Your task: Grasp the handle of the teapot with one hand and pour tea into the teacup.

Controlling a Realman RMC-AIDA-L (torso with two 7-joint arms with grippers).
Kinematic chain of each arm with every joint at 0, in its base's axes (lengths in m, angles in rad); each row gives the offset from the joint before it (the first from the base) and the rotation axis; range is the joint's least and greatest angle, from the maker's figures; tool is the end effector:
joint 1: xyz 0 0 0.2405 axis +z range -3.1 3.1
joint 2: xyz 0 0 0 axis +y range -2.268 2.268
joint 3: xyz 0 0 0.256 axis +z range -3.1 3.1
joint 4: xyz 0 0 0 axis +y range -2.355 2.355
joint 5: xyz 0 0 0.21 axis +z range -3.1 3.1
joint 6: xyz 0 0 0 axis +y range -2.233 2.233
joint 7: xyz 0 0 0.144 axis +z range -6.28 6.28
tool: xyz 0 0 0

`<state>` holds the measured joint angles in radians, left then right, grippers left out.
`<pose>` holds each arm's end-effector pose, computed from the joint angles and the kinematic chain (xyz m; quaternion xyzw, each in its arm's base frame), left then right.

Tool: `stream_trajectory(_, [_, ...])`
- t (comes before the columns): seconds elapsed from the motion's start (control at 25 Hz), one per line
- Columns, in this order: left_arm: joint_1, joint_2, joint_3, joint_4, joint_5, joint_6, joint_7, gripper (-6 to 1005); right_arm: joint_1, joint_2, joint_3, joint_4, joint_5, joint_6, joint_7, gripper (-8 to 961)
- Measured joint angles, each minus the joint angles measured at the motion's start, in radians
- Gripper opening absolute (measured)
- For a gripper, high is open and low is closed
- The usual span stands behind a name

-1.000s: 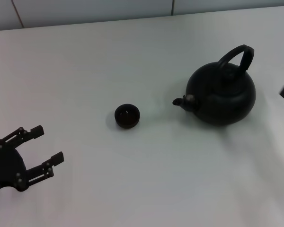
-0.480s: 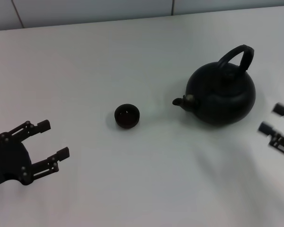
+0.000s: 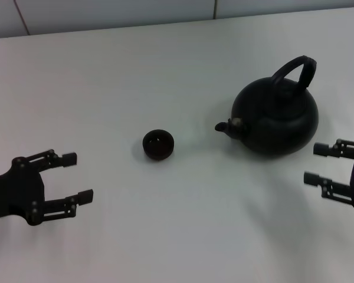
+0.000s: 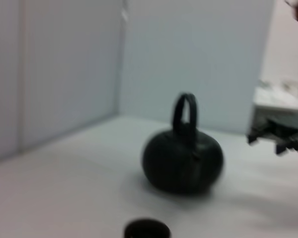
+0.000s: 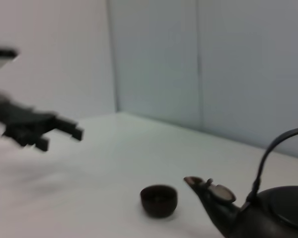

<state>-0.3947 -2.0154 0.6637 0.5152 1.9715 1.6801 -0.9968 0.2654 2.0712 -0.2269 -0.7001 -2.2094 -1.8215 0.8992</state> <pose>-0.3086 0.2725 0.0061 -0.9476 -0.1278 -0.2568 0.1407 0.3538 0.2206 0.0475 -0.9248 0.1497 0.2370 0.2574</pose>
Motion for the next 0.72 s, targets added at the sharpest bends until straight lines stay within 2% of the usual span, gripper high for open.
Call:
stream_trajectory(0.04, [0.000,0.000,0.000,0.000,0.000,0.000,0.000,814,0.015,-0.004,-0.009,-0.027,-0.029,-0.010,0.020,595])
stream_trajectory(0.08, [-0.068,0.039,0.031,0.008,0.090,0.016,-0.105,814,0.032,-0.008,-0.021,-0.052,-0.058,-0.018,0.042,595])
stream_trajectory(0.12, [-0.095,0.051,0.042,0.014,0.128,0.022,-0.148,814,0.049,-0.015,-0.040,-0.073,-0.084,-0.023,0.069,595])
stream_trajectory(0.2, [-0.121,0.058,0.050,0.028,0.168,0.032,-0.188,814,0.080,-0.028,-0.081,-0.098,-0.126,-0.029,0.121,595])
stream_trajectory(0.32, [-0.143,0.052,0.052,0.061,0.203,0.050,-0.224,814,0.102,-0.034,-0.126,-0.120,-0.150,-0.032,0.155,595])
stream_trajectory(0.52, [-0.149,0.031,0.049,0.081,0.203,0.058,-0.231,814,0.115,-0.031,-0.147,-0.136,-0.151,-0.025,0.159,595])
stream_trajectory(0.72, [-0.152,0.027,0.045,0.095,0.198,0.052,-0.231,814,0.127,-0.030,-0.148,-0.137,-0.151,-0.019,0.159,595])
